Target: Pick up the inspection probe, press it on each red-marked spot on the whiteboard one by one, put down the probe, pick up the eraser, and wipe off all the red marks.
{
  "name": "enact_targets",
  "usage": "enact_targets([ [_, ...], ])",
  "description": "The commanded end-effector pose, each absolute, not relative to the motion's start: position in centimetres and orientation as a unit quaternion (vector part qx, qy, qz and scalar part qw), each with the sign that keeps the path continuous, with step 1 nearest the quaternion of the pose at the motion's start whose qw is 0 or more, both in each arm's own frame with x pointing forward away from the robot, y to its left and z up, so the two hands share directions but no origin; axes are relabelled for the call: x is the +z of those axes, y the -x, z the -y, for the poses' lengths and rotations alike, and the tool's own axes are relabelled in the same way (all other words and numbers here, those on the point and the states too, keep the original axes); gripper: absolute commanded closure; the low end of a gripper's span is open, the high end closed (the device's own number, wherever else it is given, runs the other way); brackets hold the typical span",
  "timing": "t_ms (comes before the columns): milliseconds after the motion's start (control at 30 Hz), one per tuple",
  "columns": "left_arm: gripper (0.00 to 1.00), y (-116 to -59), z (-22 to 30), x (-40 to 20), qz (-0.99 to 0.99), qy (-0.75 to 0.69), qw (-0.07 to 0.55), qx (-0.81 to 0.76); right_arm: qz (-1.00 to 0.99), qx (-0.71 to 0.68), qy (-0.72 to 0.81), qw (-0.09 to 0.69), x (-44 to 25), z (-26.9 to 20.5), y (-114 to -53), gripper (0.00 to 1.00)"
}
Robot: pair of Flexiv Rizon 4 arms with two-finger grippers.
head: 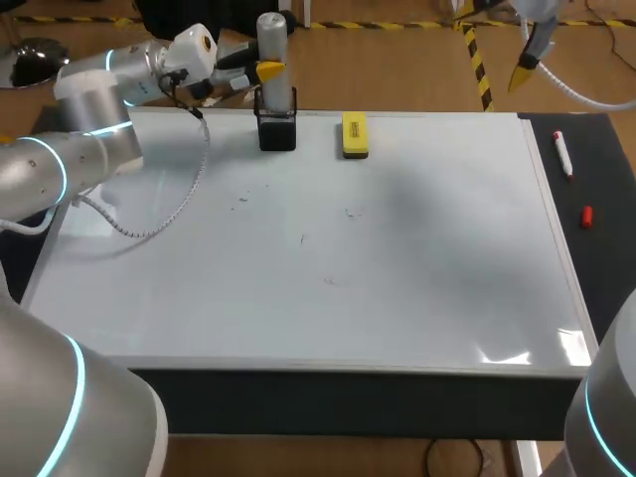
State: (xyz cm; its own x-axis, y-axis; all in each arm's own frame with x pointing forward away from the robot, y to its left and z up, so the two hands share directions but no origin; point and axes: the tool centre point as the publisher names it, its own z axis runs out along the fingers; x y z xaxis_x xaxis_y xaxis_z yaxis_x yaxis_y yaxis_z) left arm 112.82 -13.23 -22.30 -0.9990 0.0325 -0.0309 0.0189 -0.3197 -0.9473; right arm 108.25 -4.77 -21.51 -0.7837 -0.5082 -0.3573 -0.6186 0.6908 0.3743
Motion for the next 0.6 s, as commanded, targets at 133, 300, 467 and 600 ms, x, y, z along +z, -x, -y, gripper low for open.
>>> enact_targets([
  [133, 1.0, -113.2, 13.8, -24.1, 0.578, 0.027, 0.011, 0.816, -0.913, 0.241, 0.31, 0.113, -21.4, 4.8, -108.2, 0.0],
  [300, 1.0, -113.1, 14.1, -24.6, 0.58, 0.027, 0.011, 0.814, -0.913, 0.241, 0.31, 0.113, -21.4, 4.8, -108.2, 0.0],
  [467, 1.0, -113.2, 14.1, -25.1, 0.58, 0.031, 0.007, 0.814, -0.913, 0.241, 0.31, 0.113, -21.4, 4.8, -108.2, 0.0],
  [600, 1.0, -113.3, 14.0, -25.5, 0.581, 0.029, 0.009, 0.814, -0.913, 0.241, 0.31, 0.113, -21.4, 4.8, -108.2, 0.0],
])
